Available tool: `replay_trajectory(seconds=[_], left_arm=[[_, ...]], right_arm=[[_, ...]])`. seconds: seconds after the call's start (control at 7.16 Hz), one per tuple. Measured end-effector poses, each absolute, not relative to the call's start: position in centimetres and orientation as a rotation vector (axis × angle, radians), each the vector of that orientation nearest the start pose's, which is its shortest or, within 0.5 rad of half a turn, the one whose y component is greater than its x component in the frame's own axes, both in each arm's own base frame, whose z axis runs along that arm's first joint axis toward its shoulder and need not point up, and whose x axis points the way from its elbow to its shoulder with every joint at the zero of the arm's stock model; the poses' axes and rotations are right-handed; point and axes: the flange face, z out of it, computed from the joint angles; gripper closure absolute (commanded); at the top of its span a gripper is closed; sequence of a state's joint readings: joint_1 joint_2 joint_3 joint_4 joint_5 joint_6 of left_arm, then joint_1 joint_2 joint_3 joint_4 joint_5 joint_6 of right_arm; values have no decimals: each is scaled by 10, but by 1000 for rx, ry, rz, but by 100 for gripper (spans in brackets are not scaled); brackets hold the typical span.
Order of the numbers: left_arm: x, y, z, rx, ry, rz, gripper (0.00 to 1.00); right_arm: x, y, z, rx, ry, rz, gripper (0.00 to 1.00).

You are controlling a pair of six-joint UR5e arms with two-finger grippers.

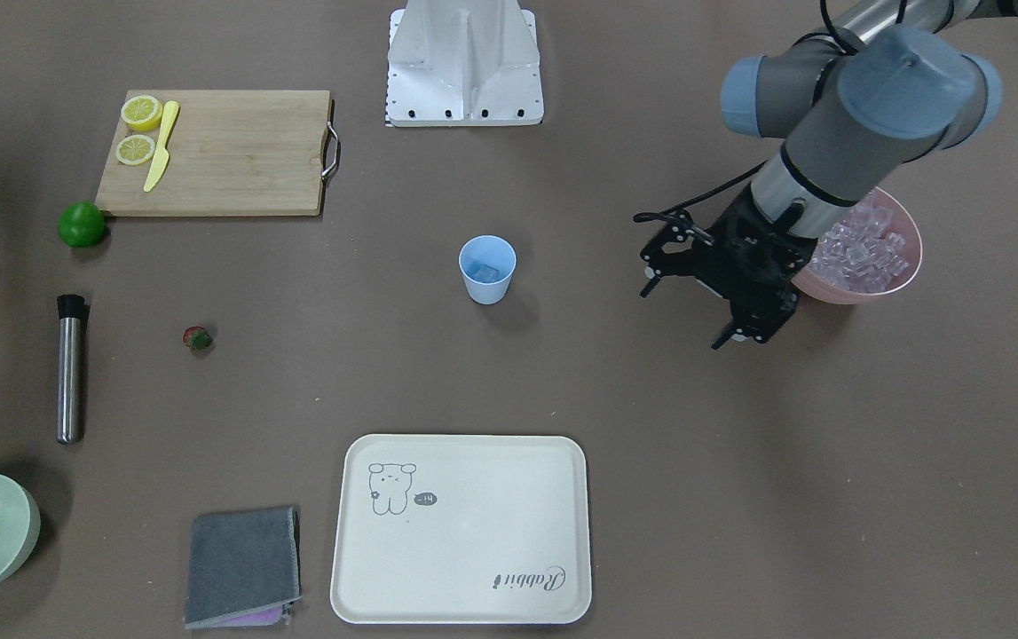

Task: Mash ice and strawberries in cup
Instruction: 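Withdraw the left arm away while the right arm moves toward the strawberry, then lower the right gripper onto the small strawberry and grasp it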

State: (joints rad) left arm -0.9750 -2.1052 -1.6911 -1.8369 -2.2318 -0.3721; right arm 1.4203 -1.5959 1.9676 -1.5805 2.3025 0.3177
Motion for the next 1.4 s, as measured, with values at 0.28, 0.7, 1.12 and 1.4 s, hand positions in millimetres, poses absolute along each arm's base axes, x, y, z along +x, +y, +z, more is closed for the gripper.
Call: replay_trajectory(seconds=[0.28, 0.7, 1.12, 1.4], left_arm=[[251, -590, 294, 465, 930, 441, 3], [166, -607, 338, 398, 923, 303, 3], [132, -617, 351, 379, 907, 238, 3], [125, -617, 354, 403, 894, 267, 3]], right_arm=[[-47, -489, 456, 222, -830, -70, 0], [-178, -523, 386, 250, -863, -206, 0], [-281, -524, 363, 243, -811, -241, 0], [-317, -512, 376, 197, -777, -208, 0]])
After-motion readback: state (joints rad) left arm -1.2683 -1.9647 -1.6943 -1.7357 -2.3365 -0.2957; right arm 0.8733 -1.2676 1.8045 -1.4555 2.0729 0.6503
